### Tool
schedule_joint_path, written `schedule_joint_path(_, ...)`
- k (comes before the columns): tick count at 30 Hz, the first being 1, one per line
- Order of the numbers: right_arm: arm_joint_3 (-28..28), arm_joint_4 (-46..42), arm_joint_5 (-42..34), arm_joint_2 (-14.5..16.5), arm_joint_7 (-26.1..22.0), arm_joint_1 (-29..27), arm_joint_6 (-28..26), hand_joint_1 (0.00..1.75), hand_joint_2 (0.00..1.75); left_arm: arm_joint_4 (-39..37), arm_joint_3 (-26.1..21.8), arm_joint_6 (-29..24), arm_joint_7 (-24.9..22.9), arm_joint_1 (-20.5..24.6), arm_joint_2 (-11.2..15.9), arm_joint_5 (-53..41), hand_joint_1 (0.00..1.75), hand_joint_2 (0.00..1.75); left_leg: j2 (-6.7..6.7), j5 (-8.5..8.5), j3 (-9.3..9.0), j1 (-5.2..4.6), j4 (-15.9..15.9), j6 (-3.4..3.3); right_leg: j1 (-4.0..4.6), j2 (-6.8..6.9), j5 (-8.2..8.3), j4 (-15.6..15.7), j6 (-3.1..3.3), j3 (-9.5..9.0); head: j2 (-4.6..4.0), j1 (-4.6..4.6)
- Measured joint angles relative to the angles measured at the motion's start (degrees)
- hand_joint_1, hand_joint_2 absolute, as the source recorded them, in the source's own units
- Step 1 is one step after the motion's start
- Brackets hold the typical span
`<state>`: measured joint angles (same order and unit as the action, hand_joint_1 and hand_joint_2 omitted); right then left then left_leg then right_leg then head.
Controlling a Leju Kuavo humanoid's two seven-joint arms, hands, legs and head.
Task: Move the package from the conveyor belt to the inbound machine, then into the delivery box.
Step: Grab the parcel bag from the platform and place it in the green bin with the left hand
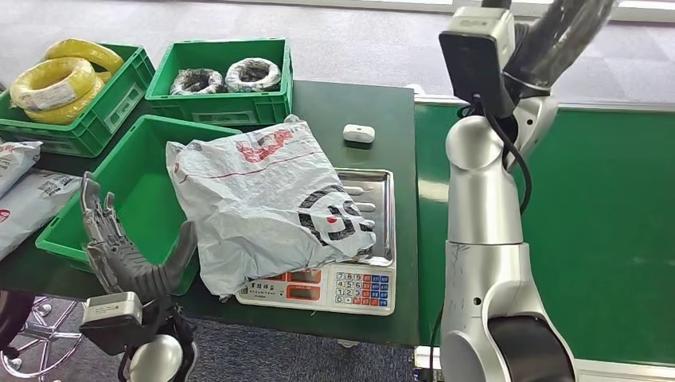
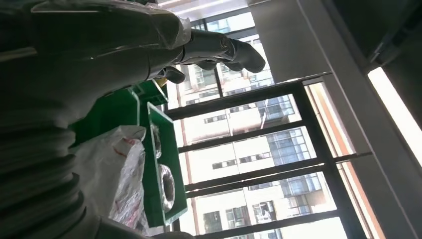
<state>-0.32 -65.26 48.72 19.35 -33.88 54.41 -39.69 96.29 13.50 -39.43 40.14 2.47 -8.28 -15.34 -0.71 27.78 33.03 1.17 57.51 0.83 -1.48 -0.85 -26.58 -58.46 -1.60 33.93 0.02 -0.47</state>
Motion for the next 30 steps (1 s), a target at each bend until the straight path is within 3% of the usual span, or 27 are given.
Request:
schedule_joint_path(4, -0.9, -3.0, -3.3, 0.3, -1.3, -4.0, 0.0, 0.00, 0.00, -0.5, -1.4, 0.0, 0.0, 2.2, -0.8, -3.9, 0.00, 1.75, 0.02, 0.00, -0.02, 0.00, 0.0, 0.00, 0.00, -0.01, 0.00, 0.0, 0.00, 0.02, 0.00, -0.01)
schedule_joint_path(8, 0.0, -7.1, -13.4, 0.6, -3.7, -10.7, 0.0, 0.00, 0.00, -5.4, -3.3, 0.0, -0.7, 8.2, -2.3, -20.7, 0.00, 1.75, -0.16, 0.00, -0.06, -0.01, 0.0, 0.00, -0.01, 0.14, -0.02, 0.0, -0.01, -0.07, 0.00, 0.01)
schedule_joint_path(10, 1.5, -10.0, -17.6, 0.6, -5.0, -16.4, 0.0, 0.00, 0.00, -11.6, -4.1, 0.0, -5.3, 14.4, -3.0, -33.7, 0.00, 1.75, -0.24, -0.01, -0.08, -0.01, 0.0, -0.01, -0.01, 0.18, -0.02, 0.0, -0.01, -0.13, 0.00, 0.00)
schedule_joint_path(13, 5.2, -13.0, -20.2, 0.7, -4.3, -24.3, 0.1, 0.00, 0.00, -25.4, -3.0, 0.0, -19.2, 26.4, -3.4, -54.6, 0.00, 1.75, -0.22, -0.07, -0.07, -0.02, 0.0, 0.00, -0.01, 0.18, 0.05, 0.0, 0.03, -0.16, 0.00, 0.00)
schedule_joint_path(15, 7.4, -13.9, -20.4, 0.6, -3.2, -27.5, 0.1, 0.00, 0.00, -33.7, -1.4, 0.0, -25.2, 32.5, -3.6, -61.5, 0.00, 1.75, 0.01, -0.09, -0.07, -0.02, 0.0, 0.02, -0.01, 0.02, 0.14, 0.0, 0.11, -0.09, 0.00, 0.01)
schedule_joint_path(20, 10.0, -15.1, -20.2, 0.5, -0.9, -30.4, 0.1, 0.00, 0.00, -46.3, 1.6, 0.6, -29.6, 39.9, -4.0, -66.2, 0.00, 1.75, 0.15, -0.09, -0.05, -0.01, 0.0, 0.03, -0.01, -0.15, 0.16, 0.0, 0.15, 0.06, 0.00, -0.01)
schedule_joint_path(23, 11.2, -15.1, -20.6, 0.0, 0.4, -31.5, 0.1, 0.00, 0.00, -54.0, 4.4, 3.9, -33.1, 43.1, -4.1, -71.5, 0.00, 1.75, 0.11, -0.09, -0.02, -0.01, 0.0, 0.03, 0.00, -0.15, 0.14, 0.0, 0.14, 0.08, 0.00, 0.00)
schedule_joint_path(30, 13.2, -15.5, -22.0, -1.1, -0.1, -34.4, 0.2, 0.00, 0.00, -67.4, 14.1, 12.7, -36.9, 46.3, -4.4, -73.9, 0.00, 1.75, 0.12, -0.08, 0.01, -0.02, 0.0, 0.03, -0.01, -0.15, 0.14, 0.0, 0.13, 0.08, 0.00, 0.00)
